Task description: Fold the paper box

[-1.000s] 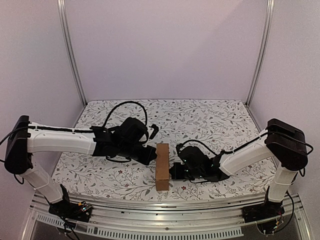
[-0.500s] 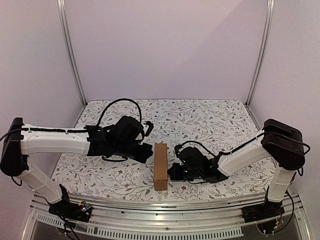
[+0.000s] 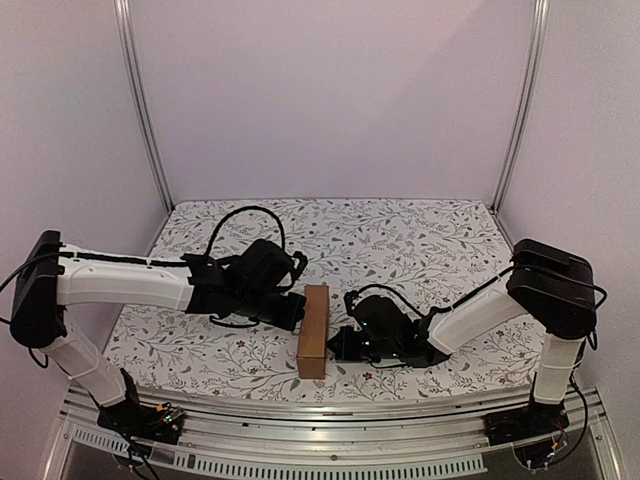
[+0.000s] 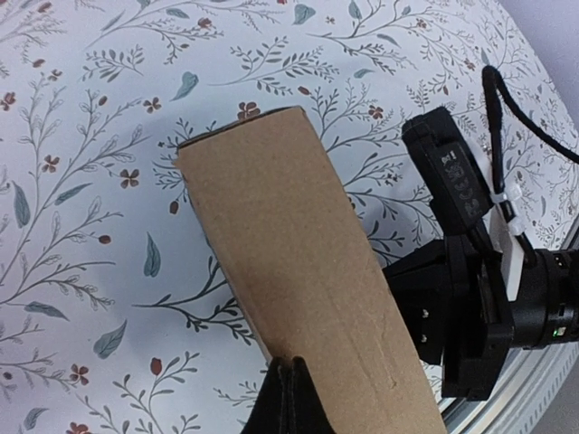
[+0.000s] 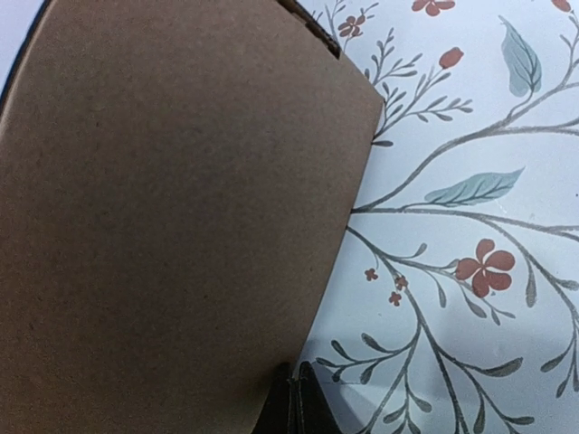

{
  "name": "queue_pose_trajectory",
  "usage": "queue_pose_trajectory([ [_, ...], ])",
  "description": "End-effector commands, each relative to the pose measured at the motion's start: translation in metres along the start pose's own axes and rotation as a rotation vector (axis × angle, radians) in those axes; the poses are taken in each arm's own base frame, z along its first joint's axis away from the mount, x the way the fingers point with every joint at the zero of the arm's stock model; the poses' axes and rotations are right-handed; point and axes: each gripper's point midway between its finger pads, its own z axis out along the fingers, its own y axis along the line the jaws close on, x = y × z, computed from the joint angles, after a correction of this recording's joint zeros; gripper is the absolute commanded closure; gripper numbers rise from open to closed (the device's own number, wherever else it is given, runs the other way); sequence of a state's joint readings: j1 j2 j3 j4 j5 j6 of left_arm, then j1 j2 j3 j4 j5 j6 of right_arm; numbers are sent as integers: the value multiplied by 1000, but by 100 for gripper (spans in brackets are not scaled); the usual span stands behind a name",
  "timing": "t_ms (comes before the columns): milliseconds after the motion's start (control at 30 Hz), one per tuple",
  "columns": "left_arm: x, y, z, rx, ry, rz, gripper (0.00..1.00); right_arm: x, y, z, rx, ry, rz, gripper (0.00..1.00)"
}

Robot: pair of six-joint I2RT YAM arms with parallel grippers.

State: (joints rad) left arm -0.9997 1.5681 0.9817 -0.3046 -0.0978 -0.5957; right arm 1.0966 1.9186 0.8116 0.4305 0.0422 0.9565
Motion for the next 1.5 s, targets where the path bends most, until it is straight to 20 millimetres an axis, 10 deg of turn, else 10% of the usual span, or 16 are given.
queue_pose_trajectory([
  [0,1,12,-11,-43,7,-12,100,8,-11,8,26,29,13,100],
  [300,5,31,-16,-121,6,-40,100,8,-11,8,24,26,14,100],
  [1067,5,-24,1,118,74,-52,100,7,-6,11,13,32,6,100],
  [1467,1,-32,4,129,77,-43,100,4,-59,-5,131,7,-4,100],
])
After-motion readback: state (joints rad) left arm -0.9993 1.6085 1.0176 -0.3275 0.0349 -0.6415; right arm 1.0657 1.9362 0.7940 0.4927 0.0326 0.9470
